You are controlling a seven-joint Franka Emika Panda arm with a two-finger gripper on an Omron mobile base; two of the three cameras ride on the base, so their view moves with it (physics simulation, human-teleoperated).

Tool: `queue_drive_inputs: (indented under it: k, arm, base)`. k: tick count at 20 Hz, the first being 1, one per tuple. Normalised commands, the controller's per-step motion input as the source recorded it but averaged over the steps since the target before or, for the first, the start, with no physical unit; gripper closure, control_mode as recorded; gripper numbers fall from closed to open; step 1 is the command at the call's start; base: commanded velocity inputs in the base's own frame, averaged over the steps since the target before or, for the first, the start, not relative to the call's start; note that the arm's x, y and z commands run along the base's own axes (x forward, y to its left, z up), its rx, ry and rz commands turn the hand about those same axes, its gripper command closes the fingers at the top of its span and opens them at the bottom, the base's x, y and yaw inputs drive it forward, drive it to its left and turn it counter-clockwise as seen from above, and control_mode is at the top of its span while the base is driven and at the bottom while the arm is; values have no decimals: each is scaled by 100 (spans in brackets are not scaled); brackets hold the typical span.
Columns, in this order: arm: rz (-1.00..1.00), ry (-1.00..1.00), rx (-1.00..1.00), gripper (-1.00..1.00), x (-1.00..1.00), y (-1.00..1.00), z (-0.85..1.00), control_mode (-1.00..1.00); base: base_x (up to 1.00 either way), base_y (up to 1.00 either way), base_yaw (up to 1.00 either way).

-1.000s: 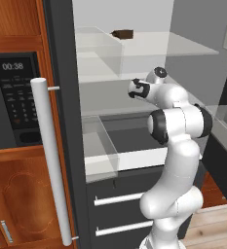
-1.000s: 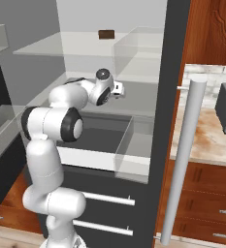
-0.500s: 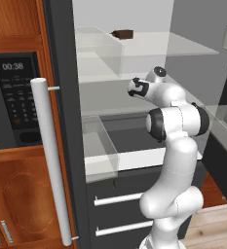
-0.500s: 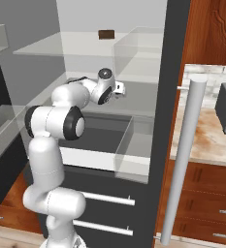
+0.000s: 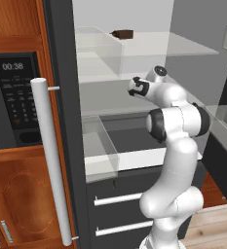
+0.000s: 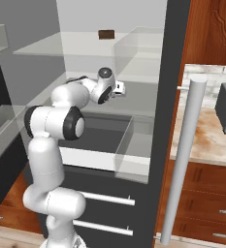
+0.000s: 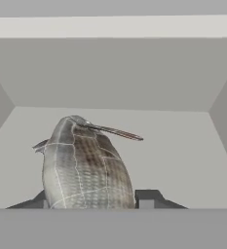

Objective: Take the fish out of the fridge, briefly rinse it in the sink, and place it on the tray next to the sink.

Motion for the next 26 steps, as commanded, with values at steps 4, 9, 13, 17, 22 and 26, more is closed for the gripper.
queue_drive_inputs:
  k: [4, 9, 13, 17, 22, 26]
  arm:
    - [0, -1, 0, 100, -75, 9, 0, -100]
    - [0, -4, 0, 100, -100, 18, 25, -100]
    - [-2, -3, 0, 100, -100, 16, 84, -100]
    - [-4, 0, 5, 100, -100, 21, 100, -100]
    - [-6, 5, 8, 100, -100, 28, 96, -100]
    - [-7, 9, 3, 100, -100, 40, 78, -100]
  base:
    - [0, 0, 0]
    - [0, 0, 0]
    - [0, 0, 0]
    - [0, 0, 0]
    - [0, 0, 0]
    - [0, 0, 0]
